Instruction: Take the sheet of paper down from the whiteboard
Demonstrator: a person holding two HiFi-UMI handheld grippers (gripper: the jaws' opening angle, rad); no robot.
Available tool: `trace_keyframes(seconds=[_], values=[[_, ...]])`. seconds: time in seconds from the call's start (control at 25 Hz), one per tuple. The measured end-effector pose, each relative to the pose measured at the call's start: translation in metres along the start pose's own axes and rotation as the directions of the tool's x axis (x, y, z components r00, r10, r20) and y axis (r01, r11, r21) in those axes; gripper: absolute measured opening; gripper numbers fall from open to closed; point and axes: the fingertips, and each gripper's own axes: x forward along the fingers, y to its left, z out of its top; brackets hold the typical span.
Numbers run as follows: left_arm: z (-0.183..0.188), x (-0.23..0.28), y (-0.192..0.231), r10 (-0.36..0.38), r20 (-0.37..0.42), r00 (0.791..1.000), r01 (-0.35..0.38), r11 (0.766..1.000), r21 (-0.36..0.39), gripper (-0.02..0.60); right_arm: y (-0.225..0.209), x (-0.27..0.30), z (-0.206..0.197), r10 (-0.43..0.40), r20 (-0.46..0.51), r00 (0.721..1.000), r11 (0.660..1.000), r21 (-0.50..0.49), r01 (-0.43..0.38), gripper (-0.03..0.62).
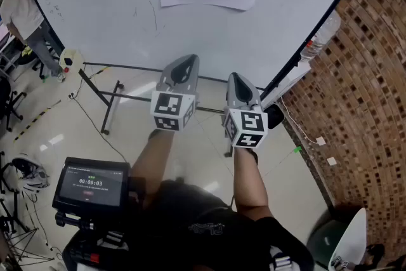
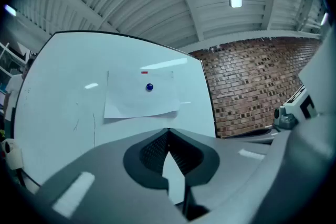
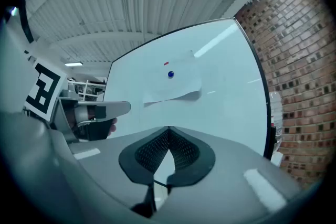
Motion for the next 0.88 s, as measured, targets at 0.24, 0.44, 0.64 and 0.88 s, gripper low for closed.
trace_keyframes(seconds=[0.24,0.44,0.64,0.88], values=[[0.021,0.046,0.024,-0.025,0.053,0.998,0.019,0.995,0.096,-0.003,-0.01,0.049,0.007,0.037,0.027,0.999,0.995,0.095,-0.039,0.014],[0.053,0.085,0.036,-0.079,0.114,0.99,0.06,0.985,0.16,-0.003,-0.022,0.077,0.018,0.051,0.07,0.996,0.982,0.176,-0.062,0.014],[0.084,0.109,0.044,-0.107,0.208,0.972,0.073,0.983,0.168,-0.003,-0.034,0.089,0.042,0.182,0.187,0.965,0.909,0.343,-0.238,0.019],[0.108,0.133,0.051,-0.052,0.237,0.97,0.008,0.983,0.182,0.068,-0.068,0.099,0.065,0.204,0.254,0.946,0.888,0.359,-0.288,0.12]])
